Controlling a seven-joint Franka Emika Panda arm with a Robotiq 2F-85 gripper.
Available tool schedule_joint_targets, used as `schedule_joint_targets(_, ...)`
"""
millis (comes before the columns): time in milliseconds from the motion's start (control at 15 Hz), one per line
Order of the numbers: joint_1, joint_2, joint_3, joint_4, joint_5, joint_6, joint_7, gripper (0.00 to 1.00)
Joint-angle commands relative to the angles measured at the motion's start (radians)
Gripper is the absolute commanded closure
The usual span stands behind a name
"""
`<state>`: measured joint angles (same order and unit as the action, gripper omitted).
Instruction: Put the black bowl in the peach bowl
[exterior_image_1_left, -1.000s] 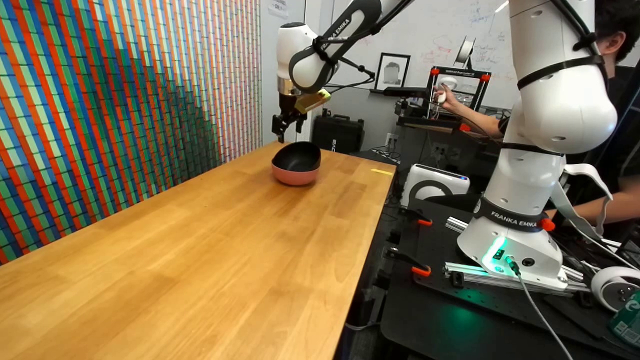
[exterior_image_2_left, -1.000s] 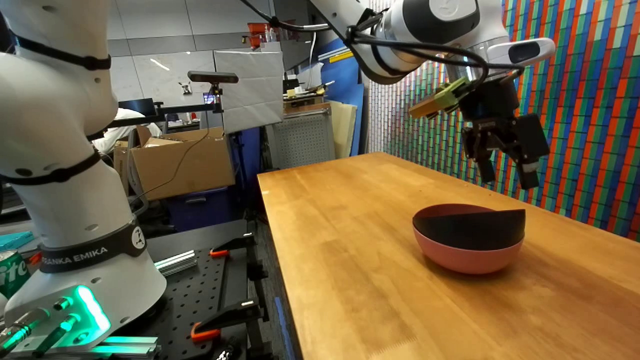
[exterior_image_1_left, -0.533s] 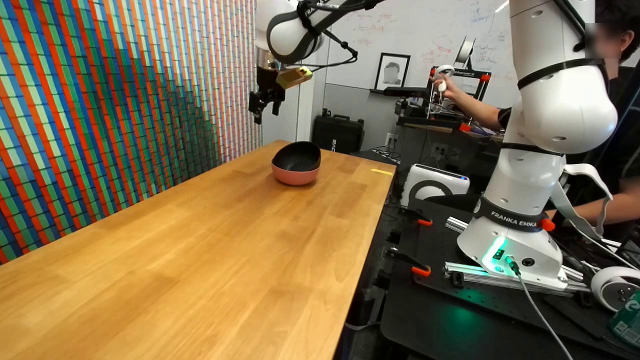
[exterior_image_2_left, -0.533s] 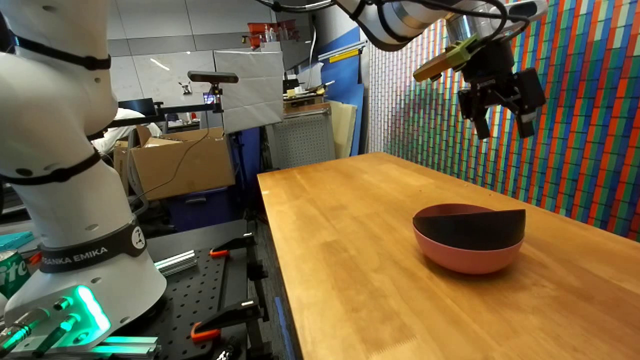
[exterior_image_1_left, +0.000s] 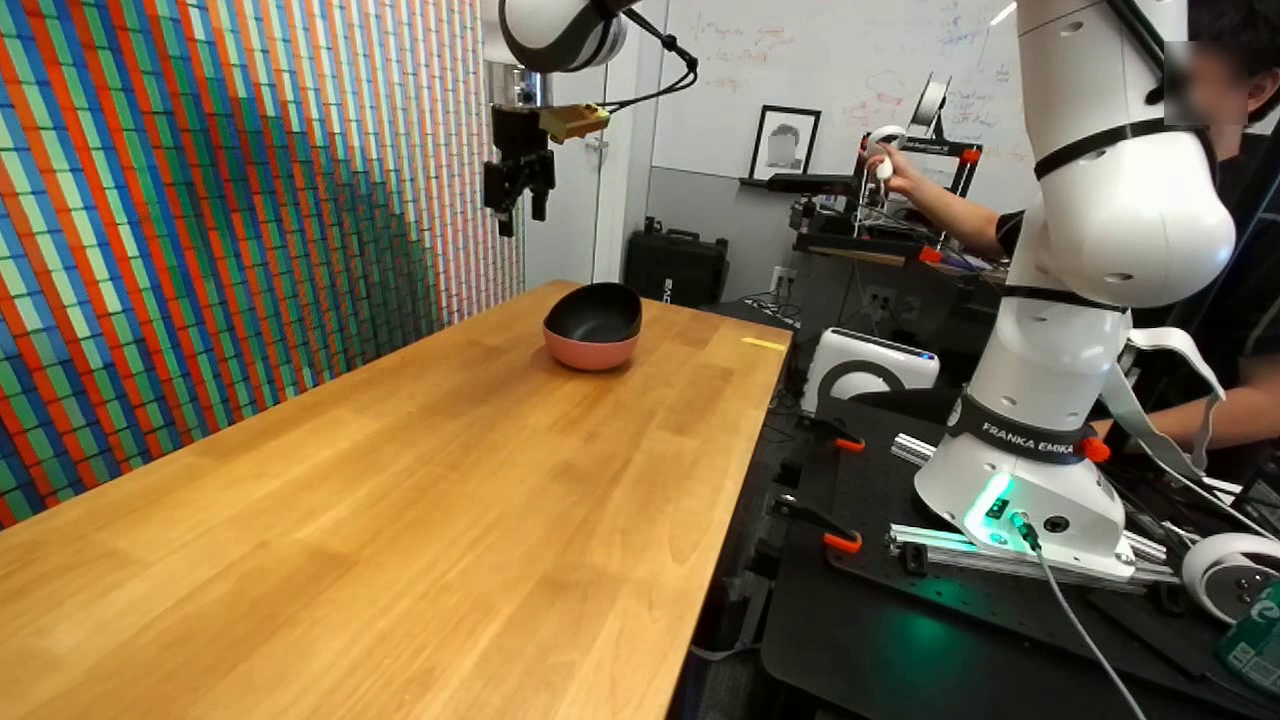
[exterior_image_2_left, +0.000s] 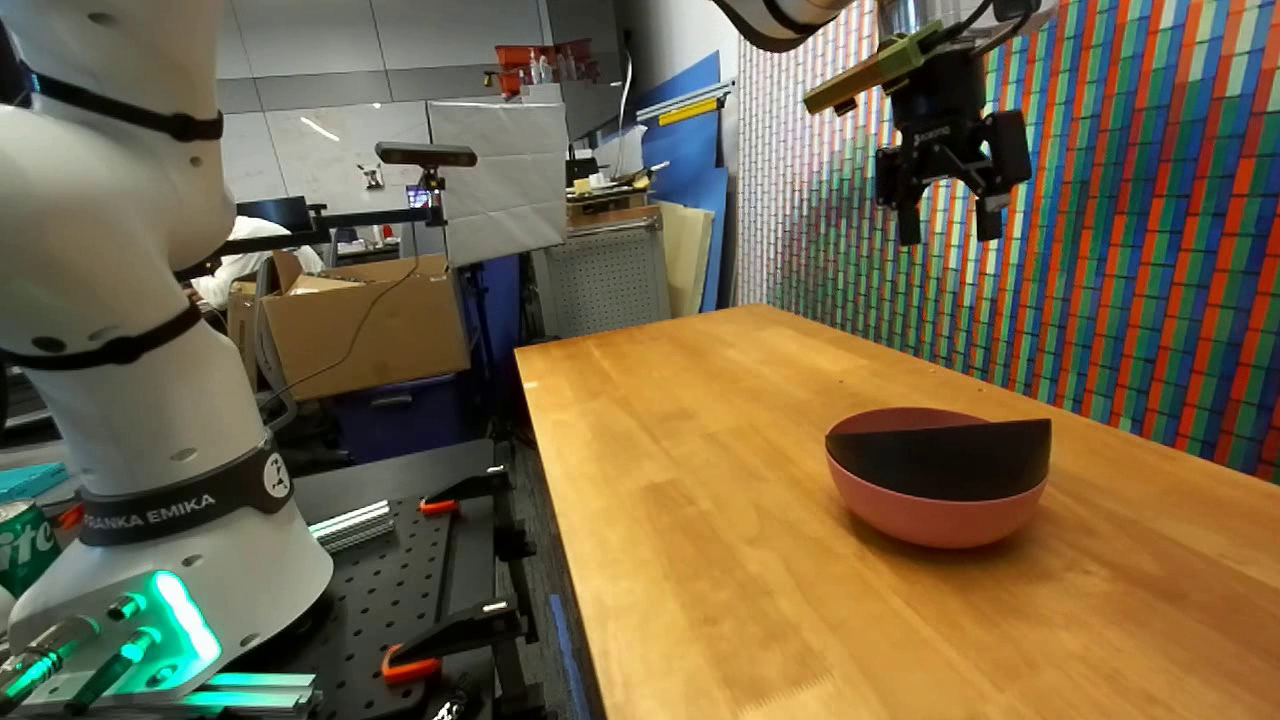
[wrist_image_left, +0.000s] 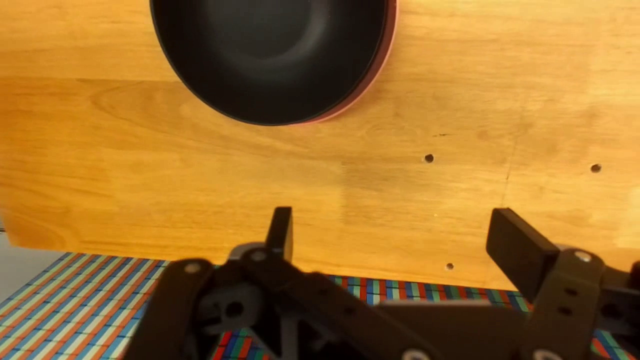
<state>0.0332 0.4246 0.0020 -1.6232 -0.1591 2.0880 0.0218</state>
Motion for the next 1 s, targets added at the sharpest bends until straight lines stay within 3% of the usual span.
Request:
schedule_joint_targets(0, -0.004, 0.032, 0.007, 0.089, 0.025, -0.088, -0.044, 0.0)
schedule_joint_targets(333, -0.011, 0.041, 0.015, 0.111, 0.044, -0.126, -0.071, 0.0)
schedule_joint_targets(400, 0.003, 0.022, 0.0, 0.061, 0.01, -0.085, -0.036, 0.0)
schedule_joint_targets(933, 0.002, 0.026, 0.001, 0.068, 0.02, -0.097, -0.045, 0.0)
